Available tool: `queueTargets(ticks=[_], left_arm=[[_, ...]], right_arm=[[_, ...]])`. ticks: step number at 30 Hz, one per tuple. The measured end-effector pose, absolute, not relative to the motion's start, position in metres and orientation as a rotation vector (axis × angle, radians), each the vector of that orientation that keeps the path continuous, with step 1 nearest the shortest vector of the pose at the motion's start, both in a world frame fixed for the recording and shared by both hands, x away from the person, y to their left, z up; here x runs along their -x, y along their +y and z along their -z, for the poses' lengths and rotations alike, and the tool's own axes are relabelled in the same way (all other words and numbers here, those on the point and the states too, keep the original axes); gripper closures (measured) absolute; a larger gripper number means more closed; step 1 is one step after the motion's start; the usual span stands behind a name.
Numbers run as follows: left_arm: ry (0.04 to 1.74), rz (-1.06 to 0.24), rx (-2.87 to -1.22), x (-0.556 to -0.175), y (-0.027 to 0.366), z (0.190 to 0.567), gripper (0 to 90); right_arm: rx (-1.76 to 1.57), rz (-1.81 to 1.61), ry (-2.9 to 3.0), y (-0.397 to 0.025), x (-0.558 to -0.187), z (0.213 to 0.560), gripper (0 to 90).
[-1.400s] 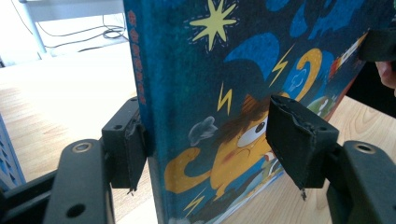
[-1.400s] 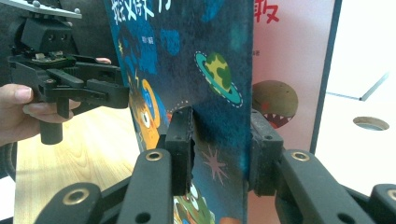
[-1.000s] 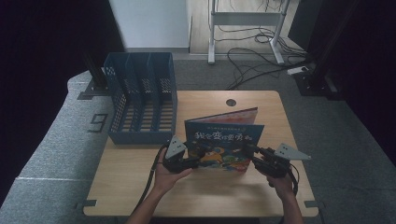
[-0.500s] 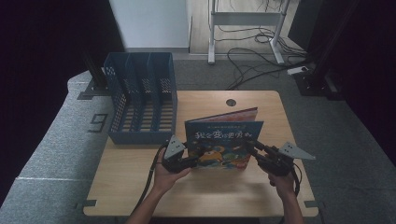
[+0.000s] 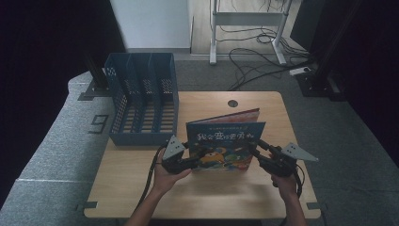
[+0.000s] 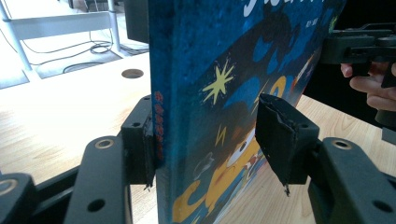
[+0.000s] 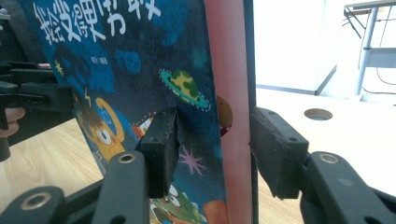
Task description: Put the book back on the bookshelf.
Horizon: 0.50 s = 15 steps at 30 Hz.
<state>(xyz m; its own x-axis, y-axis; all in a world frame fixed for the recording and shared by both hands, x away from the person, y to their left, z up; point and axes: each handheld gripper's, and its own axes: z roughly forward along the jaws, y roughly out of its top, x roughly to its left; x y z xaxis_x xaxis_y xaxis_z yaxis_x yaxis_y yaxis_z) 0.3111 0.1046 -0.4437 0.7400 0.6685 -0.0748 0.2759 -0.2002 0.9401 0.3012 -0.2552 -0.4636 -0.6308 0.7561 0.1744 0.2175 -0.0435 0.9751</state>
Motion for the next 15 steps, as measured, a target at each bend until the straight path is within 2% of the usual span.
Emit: queueTargets(ticks=[5,6,11,15], left_arm=[[0.755,-0.452,-1.78,-0.3099,0.104,0.4443,47.5],[0.756,-0.451,-1.779,-0.3098,0.104,0.4445,47.7],[0.754,-0.444,-1.771,-0.3076,0.1045,0.4452,48.9],[0.741,-0.44,-1.774,-0.3051,0.1045,0.4454,48.8]], right_arm=[[-1.049,-1.714,1.795,-0.2559,-0.3012,0.4627,43.4],[-1.066,-1.706,1.784,-0.2562,-0.302,0.4627,39.5],[-1.101,-1.69,1.76,-0.2562,-0.304,0.463,32.6],[-1.112,-1.694,1.766,-0.2559,-0.3059,0.4631,31.0]])
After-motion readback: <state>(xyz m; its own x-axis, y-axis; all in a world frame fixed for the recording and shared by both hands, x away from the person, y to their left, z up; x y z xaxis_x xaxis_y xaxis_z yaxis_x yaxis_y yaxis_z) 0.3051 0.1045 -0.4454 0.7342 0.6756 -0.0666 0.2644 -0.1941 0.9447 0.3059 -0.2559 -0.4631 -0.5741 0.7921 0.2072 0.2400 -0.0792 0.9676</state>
